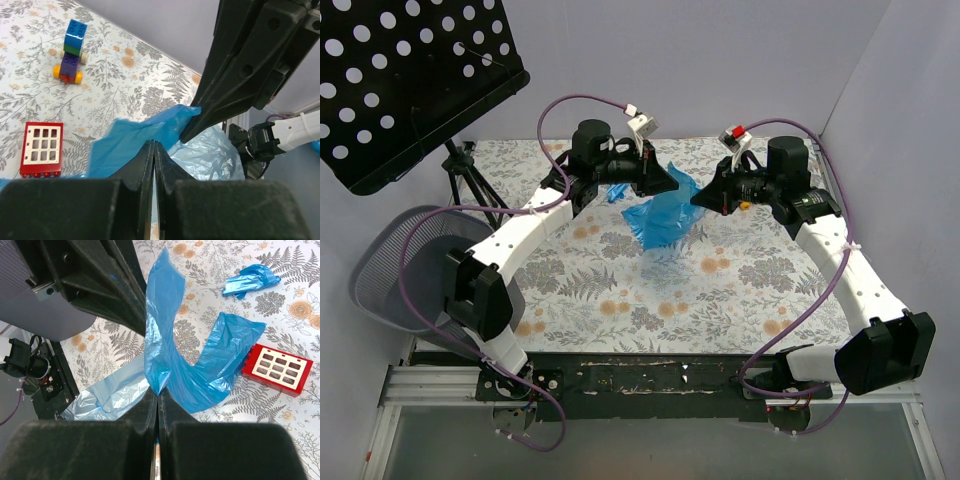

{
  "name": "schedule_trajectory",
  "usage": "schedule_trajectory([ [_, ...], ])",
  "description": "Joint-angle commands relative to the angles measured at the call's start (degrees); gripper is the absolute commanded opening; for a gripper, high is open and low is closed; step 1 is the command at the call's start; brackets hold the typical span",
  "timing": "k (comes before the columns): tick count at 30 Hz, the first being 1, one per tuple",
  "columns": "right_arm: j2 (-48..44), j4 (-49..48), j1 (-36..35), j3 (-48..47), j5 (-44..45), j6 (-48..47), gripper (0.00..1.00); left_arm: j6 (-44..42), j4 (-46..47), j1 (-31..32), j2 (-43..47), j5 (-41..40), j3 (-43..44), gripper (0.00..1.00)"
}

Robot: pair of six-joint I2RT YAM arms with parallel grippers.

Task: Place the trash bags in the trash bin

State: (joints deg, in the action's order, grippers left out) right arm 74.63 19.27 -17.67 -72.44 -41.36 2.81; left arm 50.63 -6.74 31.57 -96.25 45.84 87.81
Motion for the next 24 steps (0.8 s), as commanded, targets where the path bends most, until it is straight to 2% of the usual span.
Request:
schedule_trajectory([
  [1, -2.0, -1.8, 0.2, 0.5, -1.7, 0.3, 0.01, -2.5, -1.6, -0.5, 3.5, 1.7, 0.4, 0.00],
  [4, -1.9, -2.0, 0.3, 0.6, -1.6, 0.4, 0.01, 1.7, 1.7, -0.2, 2.7, 5.4, -0.1, 0.00],
  [6, -1.9, -1.9, 0.3, 0.5, -1.6, 0.4, 0.01, 4.5, 4.8, 0.4, 2.3, 6.4, -0.6, 0.27],
  [7, -1.9, -1.9, 0.3, 0.4, -1.6, 0.4, 0.01, 5.1, 5.2, 0.9, 2.0, 5.7, -0.5, 0.38],
  [9, -1.8, -1.9, 0.3, 0.4, -1.6, 0.4, 0.01, 6.0, 5.6, 1.6, 1.1, 5.4, 0.8, 0.46],
  [12, -1.9, -1.9, 0.2, 0.4, -1.6, 0.4, 0.01, 7.0, 5.6, 1.7, -0.5, 3.7, 2.3, 0.47],
  [18, -2.6, -2.0, 0.3, 0.6, -1.9, 0.1, 0.01, 5.9, 3.7, 1.8, -3.3, -0.9, 5.2, 0.35],
  [20, -2.8, -2.0, 0.3, 1.0, -2.1, 0.1, 0.01, 5.7, 3.9, 1.8, -4.0, -1.0, 5.7, 0.26],
  [23, -3.2, -2.1, 0.2, 1.3, -2.1, 0.2, 0.01, 5.2, 4.6, 1.9, -4.5, -0.1, 6.1, 0.04],
  [24, -3.2, -2.1, 0.3, 1.3, -2.1, 0.2, 0.01, 5.1, 4.7, 1.8, -4.5, 0.0, 6.1, 0.00],
])
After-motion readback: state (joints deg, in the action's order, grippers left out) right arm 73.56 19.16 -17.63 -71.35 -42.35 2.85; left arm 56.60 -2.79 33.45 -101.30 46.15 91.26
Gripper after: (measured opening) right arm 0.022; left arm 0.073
